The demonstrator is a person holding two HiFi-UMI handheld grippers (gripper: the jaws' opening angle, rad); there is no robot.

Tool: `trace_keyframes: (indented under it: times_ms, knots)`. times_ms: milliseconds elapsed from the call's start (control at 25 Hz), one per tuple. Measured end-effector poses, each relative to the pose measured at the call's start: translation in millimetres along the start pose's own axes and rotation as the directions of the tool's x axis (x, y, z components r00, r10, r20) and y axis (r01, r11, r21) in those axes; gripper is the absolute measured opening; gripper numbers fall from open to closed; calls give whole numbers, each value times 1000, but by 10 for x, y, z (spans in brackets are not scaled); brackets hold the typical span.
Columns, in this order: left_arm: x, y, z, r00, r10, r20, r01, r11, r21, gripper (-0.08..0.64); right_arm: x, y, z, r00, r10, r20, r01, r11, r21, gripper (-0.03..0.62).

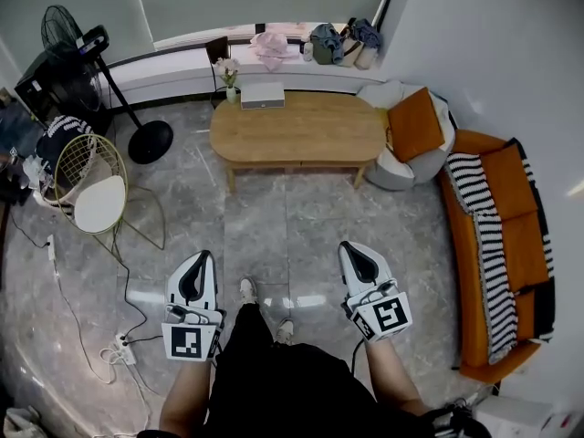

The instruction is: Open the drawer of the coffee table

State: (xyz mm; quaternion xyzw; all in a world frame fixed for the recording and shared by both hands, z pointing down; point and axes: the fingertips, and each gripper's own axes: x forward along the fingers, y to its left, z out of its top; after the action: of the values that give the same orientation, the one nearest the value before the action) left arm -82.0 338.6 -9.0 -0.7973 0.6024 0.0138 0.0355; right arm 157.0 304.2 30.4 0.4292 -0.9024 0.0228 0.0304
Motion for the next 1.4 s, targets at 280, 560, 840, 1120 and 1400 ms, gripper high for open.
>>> trace_keyframes:
  times_ms: [280,560,840,1120,1400]
  knots:
    - [406,275,-277,999,-18,-38,18,1000,-11,6,366,-176,-41,1000,-22,-20,21,1000,-15,5]
    - [1300,726,-270,999,-49,13,50,998,-47,6,1206,-628,141,997,-52,-56,50,998,-41,5]
    - [2100,1300,-412,992,-122,-16,121,992,-44,6,2185,-830,283,995,-72,-64,71,997,-18,5]
    - [2690,1359,-604,977,-205,-54,200,977,-79,6,2409,-1091,70,983,-138,-123,143,989,33,5]
    - [3212,1167,-503,975,-219,-23,217,974,-57,6,2686,-1606,201,990,-125,-72,127,992,22,5]
